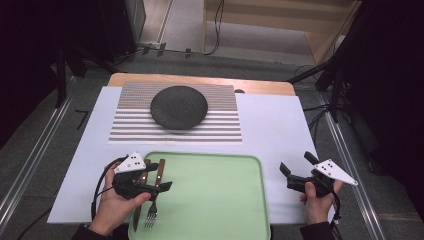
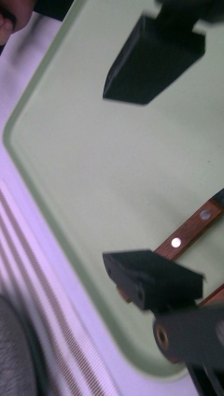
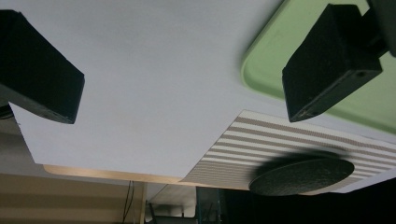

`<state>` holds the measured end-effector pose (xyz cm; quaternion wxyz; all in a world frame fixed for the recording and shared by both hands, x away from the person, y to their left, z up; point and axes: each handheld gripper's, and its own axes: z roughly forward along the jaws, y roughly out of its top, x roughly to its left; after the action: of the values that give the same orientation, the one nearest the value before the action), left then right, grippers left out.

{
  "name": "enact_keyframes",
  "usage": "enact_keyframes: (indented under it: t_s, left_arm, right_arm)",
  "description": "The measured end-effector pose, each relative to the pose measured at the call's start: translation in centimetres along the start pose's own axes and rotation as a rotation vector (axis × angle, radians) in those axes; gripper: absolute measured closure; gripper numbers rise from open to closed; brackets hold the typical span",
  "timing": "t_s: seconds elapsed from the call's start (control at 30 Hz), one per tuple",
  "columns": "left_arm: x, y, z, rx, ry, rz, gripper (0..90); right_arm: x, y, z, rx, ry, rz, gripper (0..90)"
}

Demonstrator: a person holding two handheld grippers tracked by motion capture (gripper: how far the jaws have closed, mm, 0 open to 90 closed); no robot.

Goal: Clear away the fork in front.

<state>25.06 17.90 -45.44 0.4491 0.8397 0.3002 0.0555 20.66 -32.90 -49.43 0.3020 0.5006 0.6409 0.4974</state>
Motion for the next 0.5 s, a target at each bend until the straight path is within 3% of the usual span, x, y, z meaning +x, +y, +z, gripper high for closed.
enact_keyframes:
  t_s: [0.13, 0.37, 0.5]
  left_arm:
    - [0.6, 0.5, -0.2, -0.028, -0.014, -0.007, 0.2]
    - [1.5, 1.6, -0.1, -0.057, 0.017, -0.043, 0.0]
    - [1.8, 2.4, 0.2, -0.065, 0.045, -0.022, 0.0]
  right_arm:
    - [0.0, 0.0, 0.1, 0.003, 0.002, -0.001, 0.0]
    - [-0.1, 0.0, 0.0, 0.002, 0.000, -0.003, 0.0]
    - [0.0, 0.0, 0.0, 0.004, 0.002, -0.002, 0.0]
